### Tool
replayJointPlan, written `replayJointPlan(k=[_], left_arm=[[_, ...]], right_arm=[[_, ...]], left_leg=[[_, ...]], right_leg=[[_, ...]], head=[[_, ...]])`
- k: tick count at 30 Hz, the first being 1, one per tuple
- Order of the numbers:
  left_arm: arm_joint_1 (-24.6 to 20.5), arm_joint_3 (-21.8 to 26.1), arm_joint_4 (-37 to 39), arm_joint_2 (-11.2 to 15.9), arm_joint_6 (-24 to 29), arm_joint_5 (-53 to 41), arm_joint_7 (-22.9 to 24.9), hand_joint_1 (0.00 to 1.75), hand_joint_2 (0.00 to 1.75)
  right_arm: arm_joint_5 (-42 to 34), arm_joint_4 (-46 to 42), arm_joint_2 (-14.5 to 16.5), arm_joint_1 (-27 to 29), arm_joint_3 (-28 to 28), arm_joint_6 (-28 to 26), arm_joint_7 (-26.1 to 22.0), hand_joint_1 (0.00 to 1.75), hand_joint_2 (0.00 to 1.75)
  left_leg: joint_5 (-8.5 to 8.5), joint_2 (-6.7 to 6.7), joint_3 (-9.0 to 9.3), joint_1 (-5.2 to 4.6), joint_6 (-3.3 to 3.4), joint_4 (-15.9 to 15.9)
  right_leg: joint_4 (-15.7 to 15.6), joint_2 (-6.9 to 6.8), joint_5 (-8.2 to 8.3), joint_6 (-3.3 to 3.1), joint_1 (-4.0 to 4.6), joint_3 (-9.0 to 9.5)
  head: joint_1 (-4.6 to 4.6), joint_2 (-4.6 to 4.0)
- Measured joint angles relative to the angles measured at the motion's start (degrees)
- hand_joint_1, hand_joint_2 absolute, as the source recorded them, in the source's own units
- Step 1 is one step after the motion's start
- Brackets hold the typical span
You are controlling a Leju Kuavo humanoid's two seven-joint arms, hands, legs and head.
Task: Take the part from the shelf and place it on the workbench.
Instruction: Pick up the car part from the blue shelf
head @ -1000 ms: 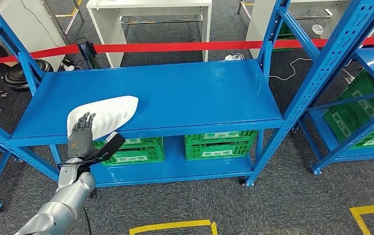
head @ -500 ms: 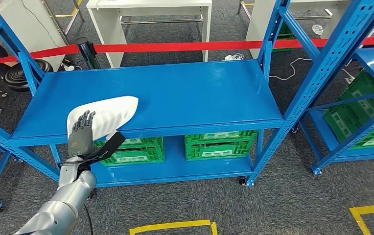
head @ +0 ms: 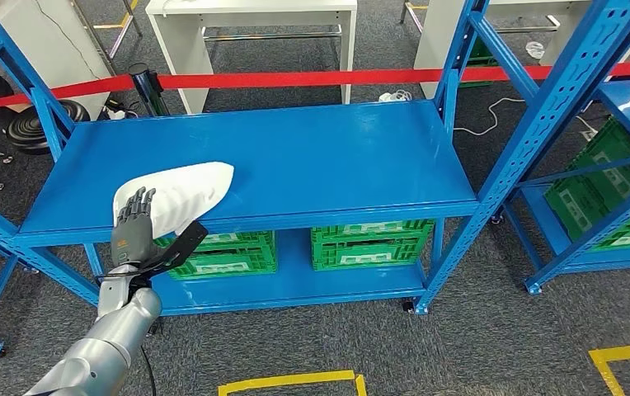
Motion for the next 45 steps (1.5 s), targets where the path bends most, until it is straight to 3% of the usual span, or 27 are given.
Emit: replayJointPlan(k=[19, 23, 33, 39, 43, 45], left_arm=[[0.0, 1.3, 1.1, 0.6, -1.4, 0.0, 0.7, 0.04, 1.75], [0.0, 1.7, 1.3, 0.6, -1.2, 0.3, 0.8, 1.75, 1.75], [0.4, 2.4, 1.7, 0.7, -1.2, 0.3, 0.4, 1.75, 1.75], [0.5, 2.4, 1.8, 0.7, -1.3, 0.1, 0.6, 1.61, 1.75], [0.5, 2.4, 1.8, 0.7, -1.6, -0.2, 0.8, 1.68, 1.75], [0.5, 2.4, 1.9, 0.7, -1.7, -0.1, 0.9, 1.63, 1.75]], right_arm=[[0.9, 0.0, 0.0, 0.0, -0.2, 0.0, 0.0, 0.00, 1.75], [1.3, 0.0, 0.0, 0.0, -0.2, 0.0, 0.0, 0.00, 1.75], [1.9, 0.0, 0.0, -0.1, -0.3, 0.1, 0.0, 0.00, 1.75], [1.9, 0.0, 0.0, -0.1, -0.5, 0.3, 0.0, 0.00, 1.75], [1.9, 0.0, 0.0, -0.1, -0.6, 0.3, 0.0, 0.00, 1.75], [1.9, 0.0, 0.0, -0.1, -0.6, 0.3, 0.0, 0.00, 1.75]], left_leg=[[0.00, 0.00, 0.00, 0.00, 0.00, 0.0], [0.00, 0.00, 0.00, 0.00, 0.00, 0.0], [0.00, -0.01, 0.01, 0.00, 0.00, 0.0], [0.00, 0.00, 0.01, 0.00, 0.00, 0.0], [0.00, 0.00, 0.02, 0.00, 0.00, 0.0], [0.00, 0.00, 0.02, 0.00, 0.00, 0.0]], right_leg=[[0.0, 0.00, 0.00, 0.00, 0.00, 0.00], [0.0, 0.00, 0.00, 0.00, 0.00, 0.01], [0.0, -0.01, 0.00, 0.00, 0.00, 0.03], [0.0, 0.00, 0.00, 0.00, 0.00, 0.03], [0.0, 0.00, 0.00, 0.00, 0.00, 0.04], [0.0, 0.00, 0.00, 0.00, 0.00, 0.04]], head=[[0.00, 0.00], [0.01, 0.00], [0.01, 0.00], [0.00, 0.00], [0.01, 0.00], [0.01, 0.00]])
